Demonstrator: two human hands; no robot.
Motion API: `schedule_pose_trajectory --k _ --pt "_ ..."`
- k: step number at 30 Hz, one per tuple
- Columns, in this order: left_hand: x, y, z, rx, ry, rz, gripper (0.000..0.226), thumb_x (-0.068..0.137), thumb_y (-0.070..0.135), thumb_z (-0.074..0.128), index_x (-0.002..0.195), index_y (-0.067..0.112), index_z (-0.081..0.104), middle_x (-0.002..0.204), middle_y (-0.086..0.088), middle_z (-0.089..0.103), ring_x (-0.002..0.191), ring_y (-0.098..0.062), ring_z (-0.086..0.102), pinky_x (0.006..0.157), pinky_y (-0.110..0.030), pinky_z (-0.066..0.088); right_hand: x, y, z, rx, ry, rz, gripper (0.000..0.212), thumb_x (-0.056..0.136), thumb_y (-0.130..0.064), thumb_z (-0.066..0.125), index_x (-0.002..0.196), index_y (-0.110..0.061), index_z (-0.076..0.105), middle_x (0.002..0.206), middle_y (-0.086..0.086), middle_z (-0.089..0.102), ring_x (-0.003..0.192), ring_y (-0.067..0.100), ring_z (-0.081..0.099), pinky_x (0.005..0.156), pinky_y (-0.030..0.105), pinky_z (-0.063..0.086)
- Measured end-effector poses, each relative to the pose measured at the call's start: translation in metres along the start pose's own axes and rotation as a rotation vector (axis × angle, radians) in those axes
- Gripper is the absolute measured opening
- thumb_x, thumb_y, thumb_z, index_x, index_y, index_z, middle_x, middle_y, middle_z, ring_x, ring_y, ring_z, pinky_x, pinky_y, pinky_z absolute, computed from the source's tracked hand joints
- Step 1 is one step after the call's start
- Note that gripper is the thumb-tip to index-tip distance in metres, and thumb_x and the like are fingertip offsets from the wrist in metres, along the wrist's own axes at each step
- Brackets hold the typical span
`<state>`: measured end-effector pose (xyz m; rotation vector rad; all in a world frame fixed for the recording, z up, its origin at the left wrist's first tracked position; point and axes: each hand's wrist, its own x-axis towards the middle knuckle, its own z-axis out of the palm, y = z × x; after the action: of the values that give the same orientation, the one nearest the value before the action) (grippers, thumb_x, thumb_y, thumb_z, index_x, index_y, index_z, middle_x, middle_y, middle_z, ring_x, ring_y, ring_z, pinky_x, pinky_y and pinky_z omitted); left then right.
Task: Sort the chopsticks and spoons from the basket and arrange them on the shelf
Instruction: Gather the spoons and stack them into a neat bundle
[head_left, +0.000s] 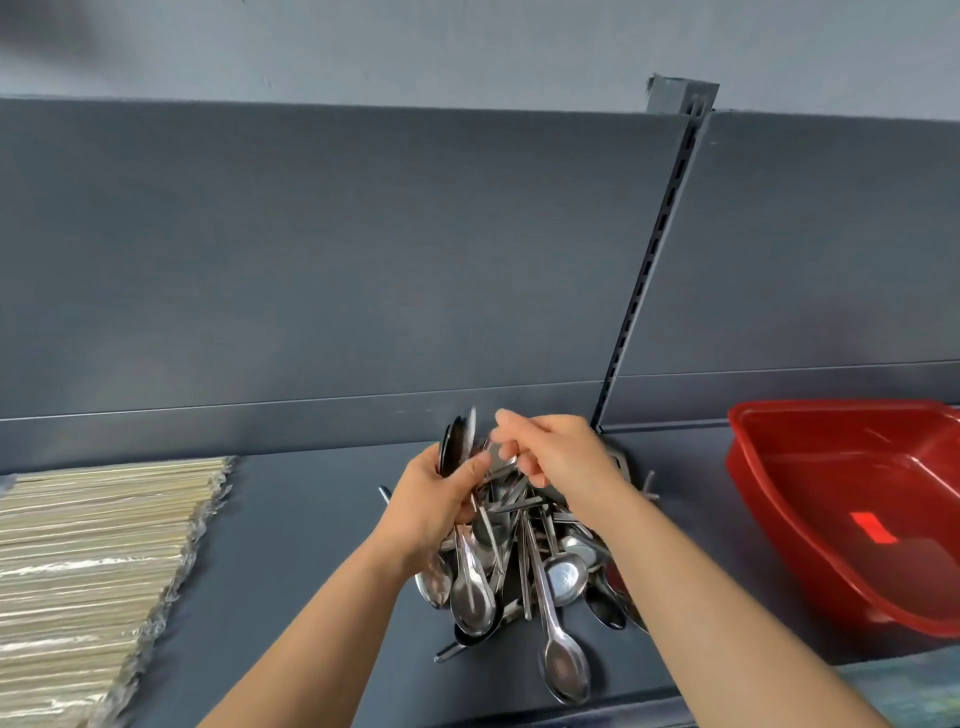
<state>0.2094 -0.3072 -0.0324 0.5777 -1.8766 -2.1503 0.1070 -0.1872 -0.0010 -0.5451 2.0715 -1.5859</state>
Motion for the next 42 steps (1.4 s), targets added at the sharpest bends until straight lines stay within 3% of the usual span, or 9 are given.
schedule_pose_trajectory --k 5,9,15,19,23,29,33,39,42 --pt "-0.013 -0.012 -0.019 -0.091 0.046 -0.124 0.014 0.099 0.017 0.050 0.085 0.015 0.050 0.062 -0.002 0.054 0.040 -0.009 0.033 0.039 -0.020 0.032 -0.017 0.039 -0.022 -0.792 -0.006 0.032 0.044 0.079 -0.043 0.064 0.055 -0.007 0.063 0.046 0.000 0.051 0.043 0.014 0.043 0.053 0.025 0.040" --pt "-0.023 -0.022 -0.025 0.017 0.080 -0.171 0.016 0.099 0.019 0.047 0.088 0.011 0.056 0.067 -0.001 0.066 0.047 -0.014 0.049 0.049 -0.024 0.043 -0.026 0.054 -0.011 -1.029 -0.032 0.085 0.047 0.074 -0.046 0.064 0.045 -0.014 0.044 0.040 0.001 0.035 0.042 0.018 0.036 0.049 0.026 0.035" --pt "-0.028 -0.030 -0.021 -0.210 0.021 -0.252 0.010 0.099 0.007 0.041 0.094 0.004 0.049 0.068 -0.013 0.056 0.051 -0.026 0.054 0.052 -0.034 0.052 -0.038 0.053 -0.035 -0.787 0.153 0.057 0.024 0.079 -0.040 0.070 0.069 -0.018 0.071 0.065 -0.003 0.068 0.068 0.018 0.063 0.067 0.031 0.055" --pt "-0.027 -0.035 -0.005 -0.127 -0.016 -0.296 0.009 0.097 0.007 0.047 0.090 0.007 0.052 0.068 -0.006 0.055 0.044 -0.016 0.046 0.045 -0.029 0.047 -0.061 0.067 -0.059 -0.814 0.409 0.143 0.020 0.080 -0.038 0.070 0.093 -0.024 0.070 0.092 -0.001 0.069 0.089 0.026 0.065 0.078 0.037 0.053" --pt "-0.028 -0.037 0.010 -0.054 -0.150 -0.314 0.008 0.098 0.013 0.049 0.092 0.009 0.046 0.068 -0.004 0.049 0.047 -0.015 0.041 0.055 -0.036 0.033 -0.079 0.096 -0.085 -0.796 0.535 0.430 0.046 0.089 -0.028 0.064 0.129 -0.009 0.050 0.125 0.018 0.049 0.104 0.040 0.060 0.083 0.041 0.046" --pt "-0.027 -0.038 0.028 -0.111 -0.227 -0.362 0.015 0.095 0.021 0.060 0.097 0.011 0.050 0.064 -0.001 0.050 0.046 -0.014 0.040 0.049 -0.024 0.031 -0.072 0.124 -0.101 -0.605 0.590 0.392 0.016 0.090 -0.011 0.059 0.094 0.000 0.070 0.088 0.015 0.071 0.083 0.033 0.064 0.071 0.034 0.046" --pt "-0.028 -0.037 0.039 -0.181 -0.309 -0.369 0.020 0.090 0.021 0.066 0.092 0.008 0.051 0.066 -0.004 0.048 0.046 -0.014 0.040 0.040 -0.025 0.046 -0.075 0.111 -0.111 -0.160 0.577 0.259 0.017 0.090 -0.002 0.059 0.080 -0.005 0.072 0.049 -0.002 0.052 0.044 0.012 0.043 0.047 0.024 0.034" --pt "-0.027 -0.032 0.062 -0.100 -0.434 -0.347 0.024 0.068 0.030 0.084 0.077 0.016 0.066 0.060 -0.005 0.044 0.043 -0.013 0.039 0.038 -0.023 0.043 -0.079 0.069 -0.086 -0.043 0.250 0.045 0.011 0.088 -0.007 0.065 0.087 -0.009 0.076 0.048 0.002 0.055 0.044 0.015 0.046 0.049 0.022 0.040" --pt "-0.033 -0.034 0.062 -0.082 -0.362 -0.333 0.038 0.073 0.024 0.081 0.101 0.004 0.064 0.059 -0.011 0.048 0.044 -0.019 0.042 0.041 -0.023 0.038 -0.073 0.060 -0.064 0.039 0.102 0.036 0.011 0.088 -0.006 0.066 0.086 -0.013 0.074 0.050 0.002 0.060 0.044 0.015 0.052 0.049 0.022 0.045"
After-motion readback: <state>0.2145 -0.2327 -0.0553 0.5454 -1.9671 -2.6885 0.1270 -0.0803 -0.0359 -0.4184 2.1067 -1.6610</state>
